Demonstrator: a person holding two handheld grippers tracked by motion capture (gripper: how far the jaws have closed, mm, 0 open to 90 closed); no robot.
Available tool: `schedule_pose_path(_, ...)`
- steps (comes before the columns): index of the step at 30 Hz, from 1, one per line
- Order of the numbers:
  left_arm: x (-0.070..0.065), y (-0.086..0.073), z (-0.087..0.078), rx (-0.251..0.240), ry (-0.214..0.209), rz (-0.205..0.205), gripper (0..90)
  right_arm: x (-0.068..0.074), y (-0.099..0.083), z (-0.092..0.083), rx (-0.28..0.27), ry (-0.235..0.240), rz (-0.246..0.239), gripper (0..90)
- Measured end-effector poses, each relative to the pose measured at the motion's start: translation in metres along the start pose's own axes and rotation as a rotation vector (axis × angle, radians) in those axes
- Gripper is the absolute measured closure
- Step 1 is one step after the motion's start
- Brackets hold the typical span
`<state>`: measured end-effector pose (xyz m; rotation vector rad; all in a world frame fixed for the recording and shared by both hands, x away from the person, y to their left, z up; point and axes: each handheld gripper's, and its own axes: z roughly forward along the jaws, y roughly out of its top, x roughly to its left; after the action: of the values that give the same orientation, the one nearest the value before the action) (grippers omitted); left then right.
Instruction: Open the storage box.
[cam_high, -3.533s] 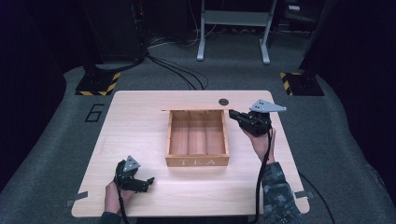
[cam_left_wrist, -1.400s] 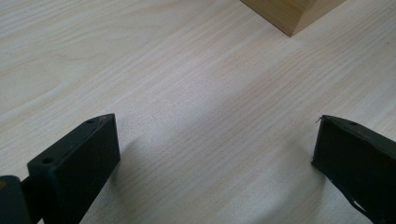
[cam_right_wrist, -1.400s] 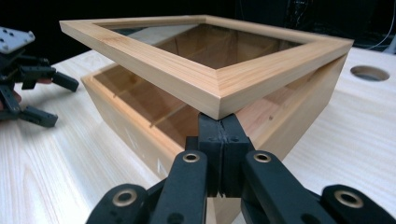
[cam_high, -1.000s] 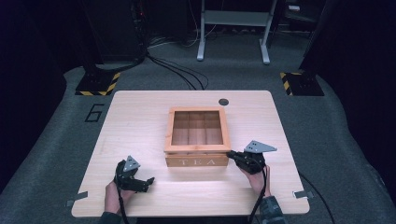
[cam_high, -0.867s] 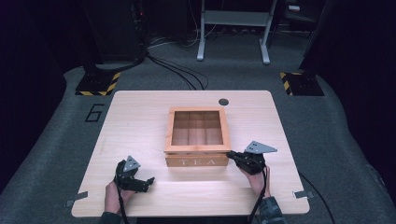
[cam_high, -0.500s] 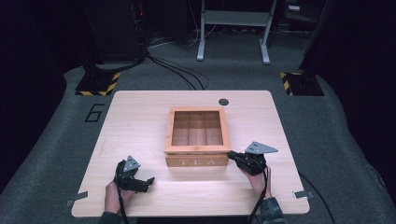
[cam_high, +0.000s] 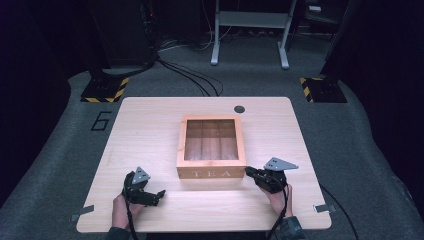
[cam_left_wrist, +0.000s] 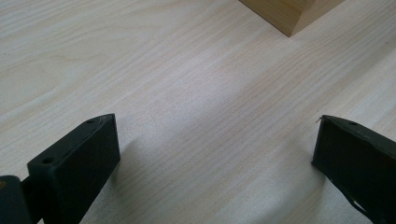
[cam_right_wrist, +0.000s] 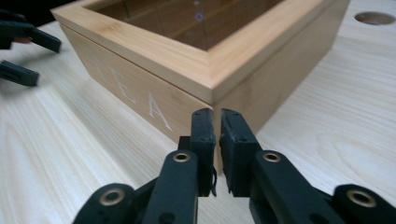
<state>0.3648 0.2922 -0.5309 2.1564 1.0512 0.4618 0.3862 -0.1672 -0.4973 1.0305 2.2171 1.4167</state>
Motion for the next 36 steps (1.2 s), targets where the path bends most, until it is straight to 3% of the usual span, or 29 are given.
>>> schedule_pose_path(4, 0.0, 0.0, 0.0, 0.0, 0.0, 0.0, 0.3, -0.004, -0.007, -0.003, 0.017, -0.021, 0.016, 69.2)
schedule_pose_path(9, 0.0, 0.0, 0.0, 0.0, -0.001, -0.001, 0.4, -0.013, -0.021, -0.011, 0.056, -0.126, 0.071, 41.6)
schedule_pose_path(12, 0.0, 0.0, 0.0, 0.001, -0.001, -0.002, 0.4, -0.02, -0.028, -0.019, 0.075, -0.176, 0.109, 34.9)
schedule_pose_path(18, 0.0, 0.0, 0.0, 0.001, -0.001, -0.001, 0.4, -0.031, -0.038, -0.035, 0.087, -0.249, 0.152, 27.5)
schedule_pose_path(19, 0.0, 0.0, 0.0, 0.002, -0.002, -0.002, 0.4, -0.037, -0.044, -0.042, 0.095, -0.291, 0.158, 26.4)
schedule_pose_path(24, 0.0, 0.0, 0.0, 0.002, -0.001, -0.002, 0.3, -0.049, -0.051, -0.055, 0.11, -0.357, 0.183, 24.8)
schedule_pose_path(28, 0.0, 0.0, 0.0, 0.001, -0.001, -0.002, 0.3, -0.058, -0.055, -0.058, 0.131, -0.375, 0.192, 23.9)
schedule_pose_path(31, 0.0, 0.0, 0.0, 0.002, -0.001, -0.001, 0.4, -0.06, -0.056, -0.057, 0.186, -0.382, 0.197, 20.6)
schedule_pose_path(36, 0.0, 0.0, 0.0, 0.001, -0.001, -0.001, 0.4, -0.056, -0.055, -0.052, 0.221, -0.397, 0.138, 17.1)
